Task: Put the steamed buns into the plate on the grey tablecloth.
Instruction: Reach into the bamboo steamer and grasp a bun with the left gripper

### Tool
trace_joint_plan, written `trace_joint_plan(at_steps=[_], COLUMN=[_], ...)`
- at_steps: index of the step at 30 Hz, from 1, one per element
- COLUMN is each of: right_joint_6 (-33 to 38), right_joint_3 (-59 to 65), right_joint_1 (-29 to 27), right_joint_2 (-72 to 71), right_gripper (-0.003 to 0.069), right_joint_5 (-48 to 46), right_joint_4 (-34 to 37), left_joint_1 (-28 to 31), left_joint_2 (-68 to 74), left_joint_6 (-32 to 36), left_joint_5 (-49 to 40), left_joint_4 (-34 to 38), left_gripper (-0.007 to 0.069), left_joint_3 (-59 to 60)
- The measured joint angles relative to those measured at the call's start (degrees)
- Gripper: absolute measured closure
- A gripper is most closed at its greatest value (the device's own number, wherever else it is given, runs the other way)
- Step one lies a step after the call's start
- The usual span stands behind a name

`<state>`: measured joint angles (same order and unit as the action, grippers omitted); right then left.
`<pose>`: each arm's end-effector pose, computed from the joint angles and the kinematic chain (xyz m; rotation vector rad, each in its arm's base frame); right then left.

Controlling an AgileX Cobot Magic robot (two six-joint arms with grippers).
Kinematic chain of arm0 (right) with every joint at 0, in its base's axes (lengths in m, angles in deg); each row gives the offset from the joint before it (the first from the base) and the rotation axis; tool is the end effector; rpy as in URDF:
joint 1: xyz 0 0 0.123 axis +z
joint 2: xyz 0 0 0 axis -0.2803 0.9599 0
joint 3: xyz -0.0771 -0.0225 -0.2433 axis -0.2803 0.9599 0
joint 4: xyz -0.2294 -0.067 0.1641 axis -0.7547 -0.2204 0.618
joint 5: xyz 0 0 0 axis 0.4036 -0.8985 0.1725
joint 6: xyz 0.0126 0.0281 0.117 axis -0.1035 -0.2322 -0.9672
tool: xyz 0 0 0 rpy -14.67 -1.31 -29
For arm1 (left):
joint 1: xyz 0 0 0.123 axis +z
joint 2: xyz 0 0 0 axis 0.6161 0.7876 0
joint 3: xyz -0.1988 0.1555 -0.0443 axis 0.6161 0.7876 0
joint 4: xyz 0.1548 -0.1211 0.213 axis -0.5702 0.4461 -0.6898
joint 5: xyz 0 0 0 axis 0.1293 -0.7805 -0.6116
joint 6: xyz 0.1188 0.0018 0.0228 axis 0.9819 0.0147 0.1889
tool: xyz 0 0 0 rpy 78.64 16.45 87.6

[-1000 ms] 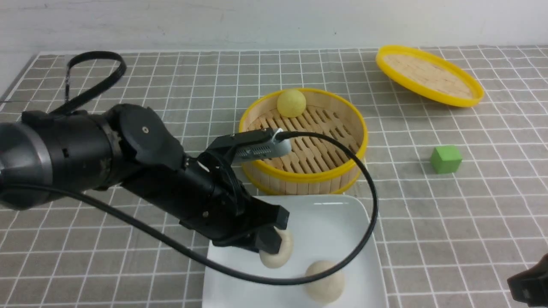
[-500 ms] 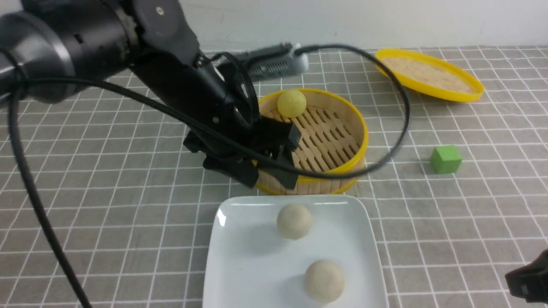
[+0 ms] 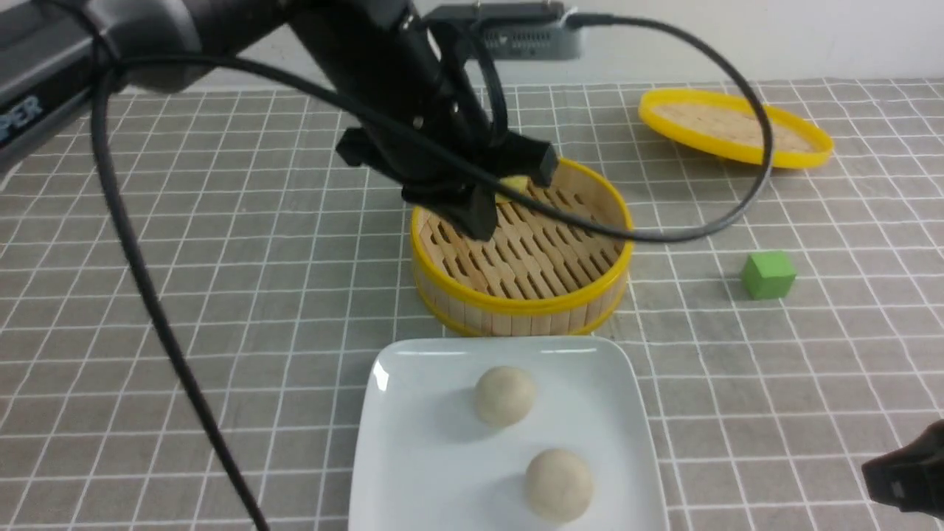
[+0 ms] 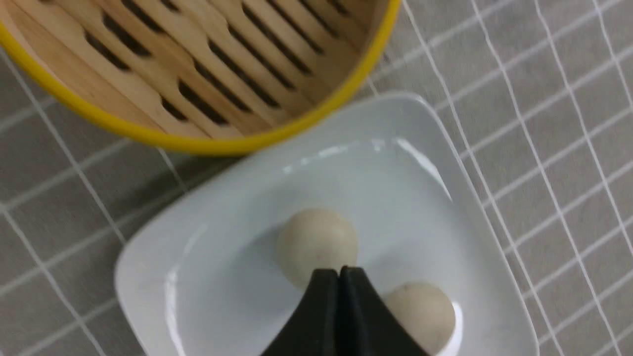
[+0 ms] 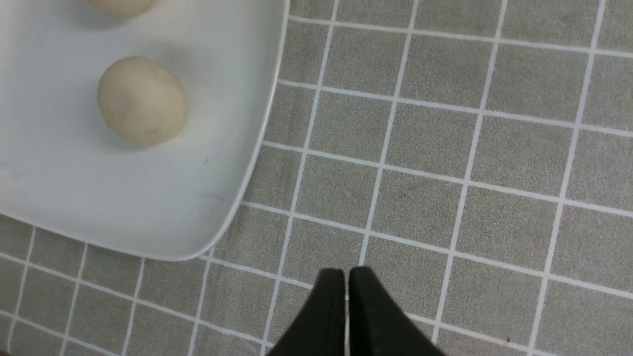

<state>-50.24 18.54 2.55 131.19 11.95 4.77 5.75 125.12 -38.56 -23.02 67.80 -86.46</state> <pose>0.2026 0.0985 0.2240 -0.3070 2.5750 0.4811 0.3668 -0.2555 0.2906 0.6436 2.6740 -0.4253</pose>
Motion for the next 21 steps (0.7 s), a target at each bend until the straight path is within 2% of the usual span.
trace_joint_plan(at_steps=[4,7,9,10,12,17,21], right_joint_6=[0.0,0.0,0.0,0.0,0.0,-0.05,-0.05], right_joint_3=[0.0,0.0,0.0,0.0,0.0,0.0,0.0], right_joint_1=[0.0,0.0,0.0,0.0,0.0,0.0,0.0], right_joint_2=[0.0,0.0,0.0,0.0,0.0,0.0,0.0], right_gripper=[0.0627,0.0627,0.0627,0.0627,0.0624,0.0619,0.0617], right_joint_5=[0.27,0.07,-0.18,-0.18,-0.31,-0.36,-0.36], right_joint_4=[0.44,0.86,1.11,1.11,1.22,1.3,1.3], left_joint_1=[0.69,1.58,2.81,2.88,3.92,4.76,4.75], left_joint_2=[12.72,20.16,26.81,27.24,31.89,36.72,39.42], left_joint_6=[-2.56,-5.44,-7.63,-7.71,-8.09,-8.38,-8.51], left_joint_5=[-1.02,-1.02,-1.07,-1.07,-1.07,-0.98,0.69], left_joint_4=[-5.48,-8.29,-8.96,-8.91,-8.28,-7.85,-7.21], left_gripper=[0.0615,0.057,0.0485,0.0477,0.0362,0.0156,0.0073], left_joint_3=[-17.3,-26.16,-34.66,-34.66,-40.52,-44.45,-44.42])
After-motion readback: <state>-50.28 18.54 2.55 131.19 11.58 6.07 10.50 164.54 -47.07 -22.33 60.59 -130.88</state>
